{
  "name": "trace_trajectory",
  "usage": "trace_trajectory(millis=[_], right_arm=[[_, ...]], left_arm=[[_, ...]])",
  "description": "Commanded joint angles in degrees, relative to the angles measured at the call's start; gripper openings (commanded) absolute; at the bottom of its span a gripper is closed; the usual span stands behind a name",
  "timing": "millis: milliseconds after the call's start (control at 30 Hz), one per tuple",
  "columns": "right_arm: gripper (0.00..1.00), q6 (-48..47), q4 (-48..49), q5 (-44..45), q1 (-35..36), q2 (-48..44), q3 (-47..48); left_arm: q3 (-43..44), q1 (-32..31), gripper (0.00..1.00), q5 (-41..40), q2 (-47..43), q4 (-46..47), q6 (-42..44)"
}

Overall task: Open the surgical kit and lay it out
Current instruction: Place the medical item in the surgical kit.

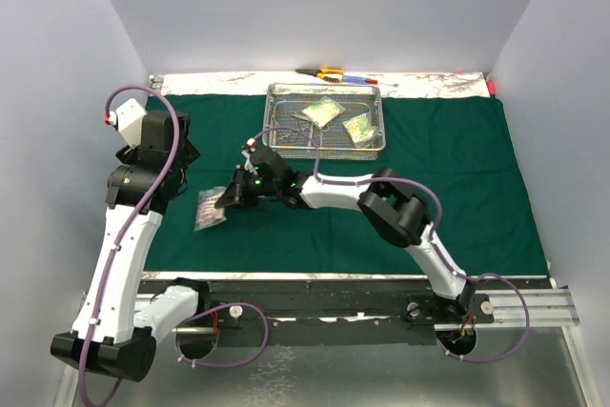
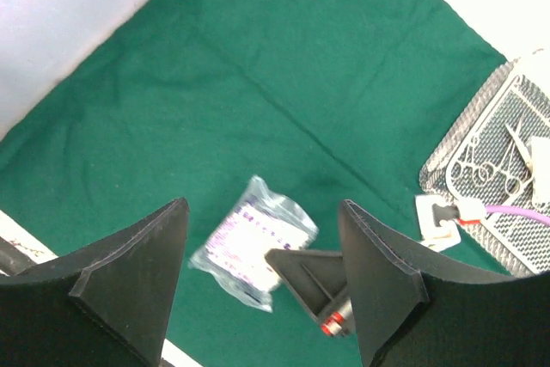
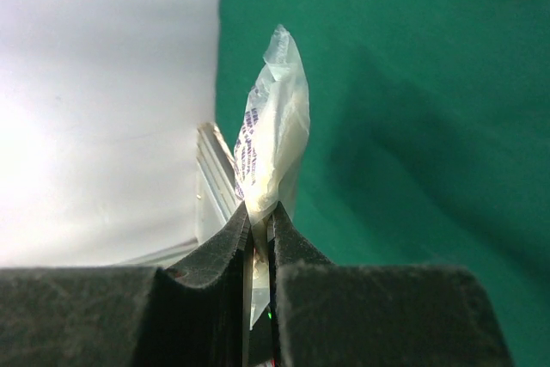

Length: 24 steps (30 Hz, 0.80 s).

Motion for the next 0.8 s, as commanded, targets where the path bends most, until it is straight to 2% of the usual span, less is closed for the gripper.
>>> trace_trajectory(millis=[0,133,367,533,600,667,767], right_arm=[[0.12,2.7,2.9,0.7,3.2,8.0,11.9],[0.12,4.5,0.9,1.8,4.1,12.8,16.9],[0.17,7.7,-0.3,6.4,6.9,17.4,18.9],[0.21,6.7,-3.1,12.4,7.3,17.8,20.1],[0.31,5.4,-6.3,13.7,7.3,16.8,20.5],[0.50,3.8,-8.9,14.5,7.3,14.2,19.1],[0.69,0.6,-9.1,16.2,7.4,7.4,13.7]], left_arm=[[2.4,-0.4,0.71,-6.6,-3.0,-4.0,-1.0],[2.3,-0.4,0.71,-7.9,-4.5,-5.0,-0.8],[3.5,-0.5,0.71,-9.8,-5.4,-5.7,0.0],[3.2,-0.9,0.71,-8.9,-5.6,-5.9,0.2],[3.1,-1.0,0.71,-8.9,-5.6,-5.9,0.3],[3.4,-1.2,0.71,-9.0,-5.4,-6.0,0.5],[4.0,-1.3,0.71,-9.0,-4.8,-5.7,0.6]])
